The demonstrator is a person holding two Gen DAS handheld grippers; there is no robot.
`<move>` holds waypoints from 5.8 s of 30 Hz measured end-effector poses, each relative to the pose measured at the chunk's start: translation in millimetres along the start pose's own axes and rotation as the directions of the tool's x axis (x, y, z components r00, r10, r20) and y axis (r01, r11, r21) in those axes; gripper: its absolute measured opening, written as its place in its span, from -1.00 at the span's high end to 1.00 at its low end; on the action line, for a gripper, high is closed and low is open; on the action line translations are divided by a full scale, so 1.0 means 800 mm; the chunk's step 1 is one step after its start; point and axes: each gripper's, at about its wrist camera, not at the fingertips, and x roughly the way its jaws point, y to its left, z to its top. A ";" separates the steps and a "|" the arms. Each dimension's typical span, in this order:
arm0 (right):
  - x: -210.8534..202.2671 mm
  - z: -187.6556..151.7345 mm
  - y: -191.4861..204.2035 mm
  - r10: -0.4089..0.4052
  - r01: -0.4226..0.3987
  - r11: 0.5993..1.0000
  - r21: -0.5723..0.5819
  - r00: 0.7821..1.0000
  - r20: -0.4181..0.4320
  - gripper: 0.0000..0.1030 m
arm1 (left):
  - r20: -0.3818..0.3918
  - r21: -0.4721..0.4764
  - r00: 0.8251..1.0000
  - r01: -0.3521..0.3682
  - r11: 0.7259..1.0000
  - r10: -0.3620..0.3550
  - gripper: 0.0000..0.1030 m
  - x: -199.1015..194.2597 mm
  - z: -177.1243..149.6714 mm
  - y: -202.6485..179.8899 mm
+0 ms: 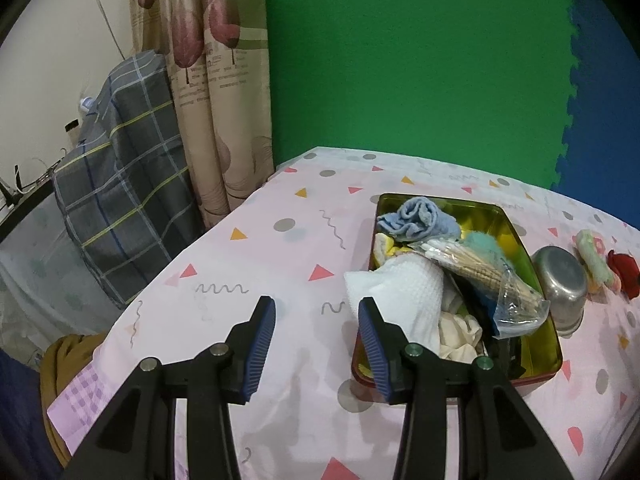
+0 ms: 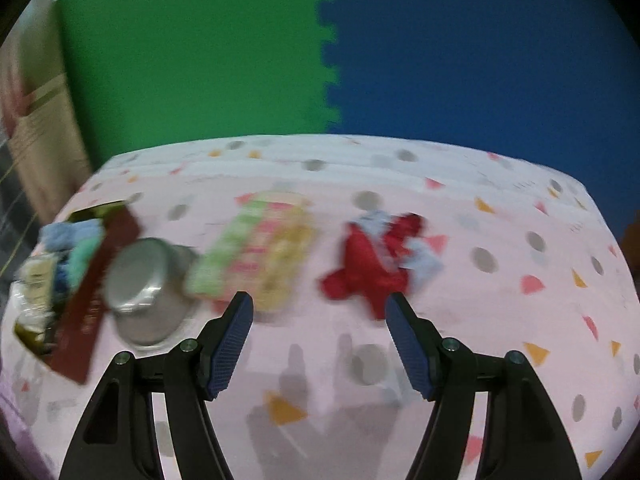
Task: Organize soft objects
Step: 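Grasp the red-and-grey scrunchie with the right tool while the left tool grasps the striped towel, then carry the striped towel into the tin box and open the left tool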
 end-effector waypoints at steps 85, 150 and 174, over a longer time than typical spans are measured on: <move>0.037 -0.050 -0.133 -0.067 0.070 0.995 0.075 0.997 -0.040 0.37 | -0.371 0.322 0.858 0.477 0.818 -0.354 0.34 0.111 0.037 -0.502; 0.038 -0.053 -0.132 -0.078 0.081 0.995 0.061 0.996 -0.041 0.34 | -0.240 0.210 0.940 0.295 0.932 -0.244 0.44 -0.024 0.087 -0.159; 0.039 -0.053 -0.133 -0.087 0.089 0.995 0.050 0.995 -0.044 0.33 | -0.306 0.168 0.940 0.206 0.964 -0.148 0.35 0.118 0.109 -0.128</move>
